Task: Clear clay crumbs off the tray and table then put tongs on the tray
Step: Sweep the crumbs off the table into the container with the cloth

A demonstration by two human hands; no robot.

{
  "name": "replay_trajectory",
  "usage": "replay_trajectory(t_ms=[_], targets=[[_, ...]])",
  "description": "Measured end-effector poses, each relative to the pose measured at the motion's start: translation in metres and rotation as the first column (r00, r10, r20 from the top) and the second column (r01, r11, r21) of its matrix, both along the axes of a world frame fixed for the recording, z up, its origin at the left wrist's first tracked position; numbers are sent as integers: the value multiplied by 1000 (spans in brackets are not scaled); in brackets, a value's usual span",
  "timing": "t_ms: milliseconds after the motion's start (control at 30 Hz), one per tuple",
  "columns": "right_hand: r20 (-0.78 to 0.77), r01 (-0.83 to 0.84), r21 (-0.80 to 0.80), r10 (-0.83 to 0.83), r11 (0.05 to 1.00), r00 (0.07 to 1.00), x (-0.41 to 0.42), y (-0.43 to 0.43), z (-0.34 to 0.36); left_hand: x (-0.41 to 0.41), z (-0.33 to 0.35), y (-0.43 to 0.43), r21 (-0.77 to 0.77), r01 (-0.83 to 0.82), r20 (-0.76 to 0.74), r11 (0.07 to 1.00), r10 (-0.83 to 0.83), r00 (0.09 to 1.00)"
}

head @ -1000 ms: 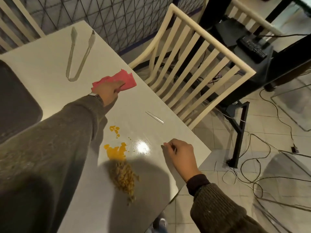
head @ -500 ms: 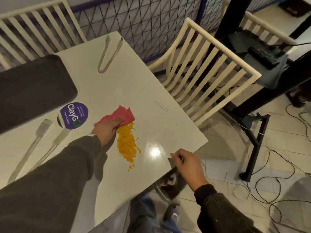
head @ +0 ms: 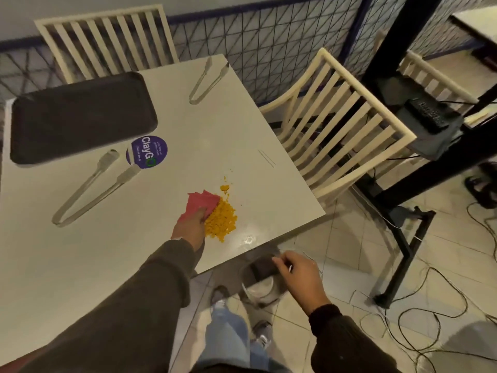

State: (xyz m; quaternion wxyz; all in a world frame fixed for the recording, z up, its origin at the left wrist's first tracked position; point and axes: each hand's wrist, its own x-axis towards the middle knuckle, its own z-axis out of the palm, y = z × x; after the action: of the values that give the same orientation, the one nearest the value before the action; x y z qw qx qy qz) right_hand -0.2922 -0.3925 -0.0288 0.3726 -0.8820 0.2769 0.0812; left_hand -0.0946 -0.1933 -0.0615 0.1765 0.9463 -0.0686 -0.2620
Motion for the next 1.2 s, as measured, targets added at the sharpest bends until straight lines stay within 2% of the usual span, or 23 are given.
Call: replay_trajectory(t_ms=[100,200,267,433,467,500,600,667,733,800,867,1033,1133,1200], targets=[[-23,18,5,-18,1000,1000,2,1,0,-24,13,-13,-95,-146,-34,985,143,989],[-41,38,-4,-38,999,998,9,0,1,-41,35,-23,-272,-355,-191,894,311,931],[-51,52,-4,-52,999,997,14,0,4,-46,48,-20,-376,-451,-255,809,377,890],[-24,117,0,-117,993,993,24,3,12,-31,58,22,-569,-680,-334,463,625,705],[-11,131,1,-131,991,991,24,5,13,-24,52,31,-575,-678,-301,458,652,696],[-4,148,7,-148,989,989,24,6,13,-17,48,39,-573,-660,-237,486,672,702],[2,171,8,-171,985,985,19,11,10,-4,29,55,-492,-540,-23,682,610,792],[-17,174,-5,-174,985,985,16,12,7,-1,18,61,-299,-385,84,873,426,901],[-31,177,-17,-177,984,984,13,13,3,3,3,66,-94,-142,159,985,156,975],[-32,178,-32,-179,983,983,11,11,2,11,-8,69,94,131,196,987,-147,969],[-26,178,-48,-179,983,984,10,9,0,19,-19,71,208,261,181,943,-300,937],[-48,169,-58,-172,984,984,1,6,-7,18,-32,71,132,230,223,964,-255,941],[-53,160,-39,-162,986,985,-3,7,-13,-8,-34,71,10,226,224,974,-222,949],[-44,159,-12,-160,987,986,-2,9,-13,-32,-33,68,-10,243,206,970,-236,950]])
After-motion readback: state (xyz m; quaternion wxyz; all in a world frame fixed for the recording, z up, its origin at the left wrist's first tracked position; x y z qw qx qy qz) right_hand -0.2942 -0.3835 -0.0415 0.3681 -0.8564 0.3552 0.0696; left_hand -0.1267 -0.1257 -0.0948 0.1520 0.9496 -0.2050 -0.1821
